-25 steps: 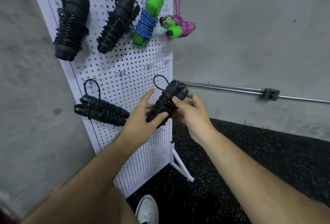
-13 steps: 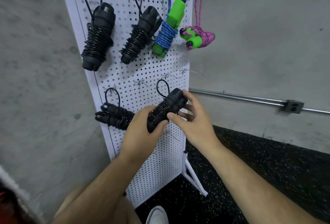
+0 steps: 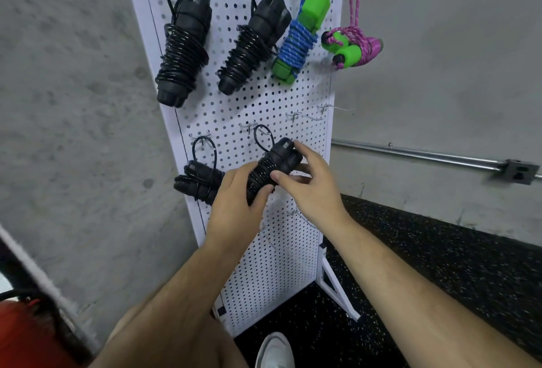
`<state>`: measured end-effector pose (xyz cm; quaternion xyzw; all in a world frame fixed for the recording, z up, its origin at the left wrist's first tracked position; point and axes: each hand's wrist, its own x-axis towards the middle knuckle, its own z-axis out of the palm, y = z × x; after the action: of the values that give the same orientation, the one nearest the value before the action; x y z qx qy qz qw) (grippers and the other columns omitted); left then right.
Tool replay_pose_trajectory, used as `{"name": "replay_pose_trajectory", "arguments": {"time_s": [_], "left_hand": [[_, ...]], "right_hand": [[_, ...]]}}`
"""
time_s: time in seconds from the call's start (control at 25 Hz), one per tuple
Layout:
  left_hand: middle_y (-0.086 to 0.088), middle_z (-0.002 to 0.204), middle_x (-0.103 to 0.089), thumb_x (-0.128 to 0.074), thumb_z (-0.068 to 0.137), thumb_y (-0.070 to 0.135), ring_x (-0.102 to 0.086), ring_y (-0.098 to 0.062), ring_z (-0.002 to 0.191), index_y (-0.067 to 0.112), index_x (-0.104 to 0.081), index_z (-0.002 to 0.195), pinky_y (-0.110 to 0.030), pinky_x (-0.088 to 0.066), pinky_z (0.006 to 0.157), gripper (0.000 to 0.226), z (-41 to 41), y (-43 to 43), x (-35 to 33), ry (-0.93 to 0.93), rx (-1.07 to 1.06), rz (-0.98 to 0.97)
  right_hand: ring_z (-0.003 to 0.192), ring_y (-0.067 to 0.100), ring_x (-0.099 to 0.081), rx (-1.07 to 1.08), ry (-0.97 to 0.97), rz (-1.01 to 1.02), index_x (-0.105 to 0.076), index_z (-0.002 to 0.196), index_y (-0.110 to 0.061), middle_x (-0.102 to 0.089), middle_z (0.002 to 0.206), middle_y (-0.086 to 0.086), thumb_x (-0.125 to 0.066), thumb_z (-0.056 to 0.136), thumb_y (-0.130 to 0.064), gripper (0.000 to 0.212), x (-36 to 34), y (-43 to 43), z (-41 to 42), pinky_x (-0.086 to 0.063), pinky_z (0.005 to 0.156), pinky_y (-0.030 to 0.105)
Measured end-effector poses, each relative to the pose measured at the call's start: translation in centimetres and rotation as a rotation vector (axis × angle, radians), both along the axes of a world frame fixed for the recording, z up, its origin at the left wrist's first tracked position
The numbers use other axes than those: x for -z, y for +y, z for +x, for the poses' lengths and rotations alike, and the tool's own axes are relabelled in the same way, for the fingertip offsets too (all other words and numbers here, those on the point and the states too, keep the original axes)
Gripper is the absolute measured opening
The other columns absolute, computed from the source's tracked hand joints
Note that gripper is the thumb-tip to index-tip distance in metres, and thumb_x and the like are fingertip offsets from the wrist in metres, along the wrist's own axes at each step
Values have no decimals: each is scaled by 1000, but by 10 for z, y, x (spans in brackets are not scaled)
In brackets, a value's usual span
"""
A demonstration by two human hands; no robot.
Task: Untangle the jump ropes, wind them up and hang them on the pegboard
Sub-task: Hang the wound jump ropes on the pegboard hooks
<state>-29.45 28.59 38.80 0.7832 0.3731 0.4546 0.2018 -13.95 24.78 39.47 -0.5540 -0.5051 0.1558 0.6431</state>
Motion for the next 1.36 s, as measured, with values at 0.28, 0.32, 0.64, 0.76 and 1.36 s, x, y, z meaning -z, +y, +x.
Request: {"name": "replay_pose_trajectory", "arguments": {"time_s": [0.28,0.32,0.64,0.76,1.36], "left_hand": [[2,128,-57,-62,99,30,-43,-17,122,17,-53,139,-34,-31,105,43,8,10,14,138,-152,158],[1,128,-58,-62,98,30,-43,-18,122,16,-54,137,-33,-29,103,42,8,11,15,168,-173,190],[-1,150,-49,-65,97,20,-41,-17,138,13,-47,145,-36,-30,115,52,-1,7,27,180,-26,300],[1,157,-42,-63,98,21,-38,-17,145,13,-46,149,-40,-28,119,55,-6,3,33,247,3,418],[-8,153,-47,-60,97,23,-45,-26,139,7,-43,151,-35,-33,115,59,73,-34,207,624,416,40]], "right_hand": [[120,-1,-56,-7,-44,-15,-48,146,-28,-50,140,-15,-80,86,-25,67,10,14,0,-54,99,27],[120,0,-56,-6,-53,-12,-48,146,-28,-50,139,-15,-79,87,-24,67,12,13,0,-54,99,28],[147,10,-33,64,-458,-127,-32,157,-27,-31,163,-3,-60,100,-39,66,36,-15,-4,-35,119,40],[149,7,-26,84,-604,-165,-32,157,-27,-30,163,-5,-53,102,-42,61,41,-34,-5,-27,121,31],[124,28,-54,116,-753,-677,-42,151,-19,-52,143,4,-49,101,-36,53,213,-119,62,-48,95,39]]}}
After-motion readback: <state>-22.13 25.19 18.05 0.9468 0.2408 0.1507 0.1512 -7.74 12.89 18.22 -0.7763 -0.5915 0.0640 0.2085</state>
